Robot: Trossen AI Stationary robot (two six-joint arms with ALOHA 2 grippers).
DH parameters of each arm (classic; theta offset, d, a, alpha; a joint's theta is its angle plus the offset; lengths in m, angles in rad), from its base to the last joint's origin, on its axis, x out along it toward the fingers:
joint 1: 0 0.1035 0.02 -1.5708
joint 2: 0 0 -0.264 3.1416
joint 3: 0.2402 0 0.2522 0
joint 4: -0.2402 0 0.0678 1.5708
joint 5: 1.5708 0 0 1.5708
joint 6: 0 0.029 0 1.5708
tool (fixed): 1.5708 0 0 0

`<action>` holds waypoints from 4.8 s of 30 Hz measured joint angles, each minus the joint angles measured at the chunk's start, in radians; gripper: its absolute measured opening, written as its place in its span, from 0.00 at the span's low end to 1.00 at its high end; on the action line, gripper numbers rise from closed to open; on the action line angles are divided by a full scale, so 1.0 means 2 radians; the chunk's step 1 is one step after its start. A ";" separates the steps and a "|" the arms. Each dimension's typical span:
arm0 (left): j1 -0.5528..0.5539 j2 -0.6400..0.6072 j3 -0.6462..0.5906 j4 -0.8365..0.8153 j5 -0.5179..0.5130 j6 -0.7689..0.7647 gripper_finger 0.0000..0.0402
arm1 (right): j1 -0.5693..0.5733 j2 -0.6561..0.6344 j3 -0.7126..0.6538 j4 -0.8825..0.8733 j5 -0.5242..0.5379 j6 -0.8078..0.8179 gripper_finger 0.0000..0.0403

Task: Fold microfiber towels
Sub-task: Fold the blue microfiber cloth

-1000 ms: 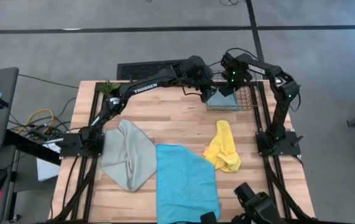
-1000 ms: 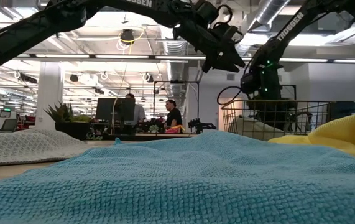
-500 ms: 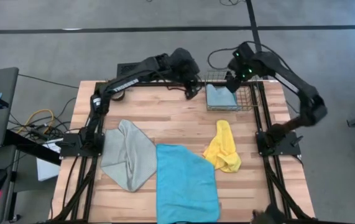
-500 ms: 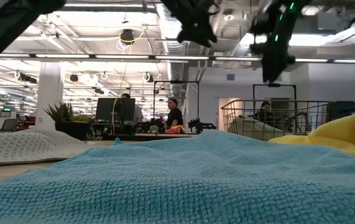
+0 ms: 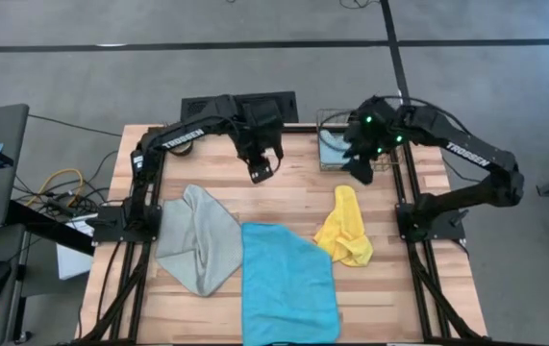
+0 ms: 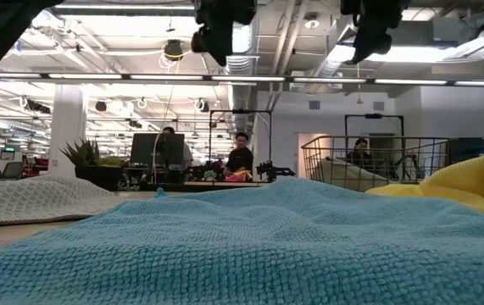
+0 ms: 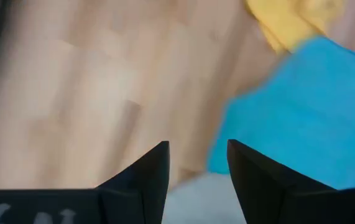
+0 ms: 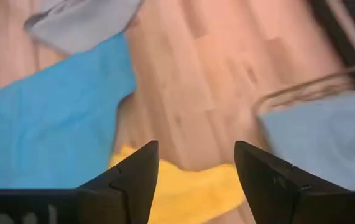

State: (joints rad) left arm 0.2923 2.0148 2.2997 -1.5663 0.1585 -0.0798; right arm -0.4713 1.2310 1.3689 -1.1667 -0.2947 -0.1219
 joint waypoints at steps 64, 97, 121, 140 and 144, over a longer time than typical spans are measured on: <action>-0.061 -0.009 -0.507 0.354 0.101 -0.002 0.02 | 0.104 0.002 -0.042 -0.002 0.004 0.074 0.58; -0.066 -0.135 -0.227 0.106 -0.131 0.136 0.00 | 0.089 0.132 -0.042 0.289 0.004 -0.044 0.58; -0.091 -0.087 -0.069 -0.002 -0.017 0.155 0.00 | 0.072 0.165 -0.039 0.469 -0.099 -0.115 0.58; -0.096 -0.078 -0.046 -0.002 0.010 0.142 0.00 | 0.092 0.324 0.067 0.468 -0.284 -0.192 0.58; -0.096 -0.078 -0.045 -0.003 0.010 0.132 0.00 | 0.098 0.346 0.089 0.463 -0.314 -0.193 0.58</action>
State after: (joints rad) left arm 0.1005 1.8591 2.2105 -1.5717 0.1785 0.1841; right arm -0.2749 1.9236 1.5463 -0.2417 -0.9227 -0.5081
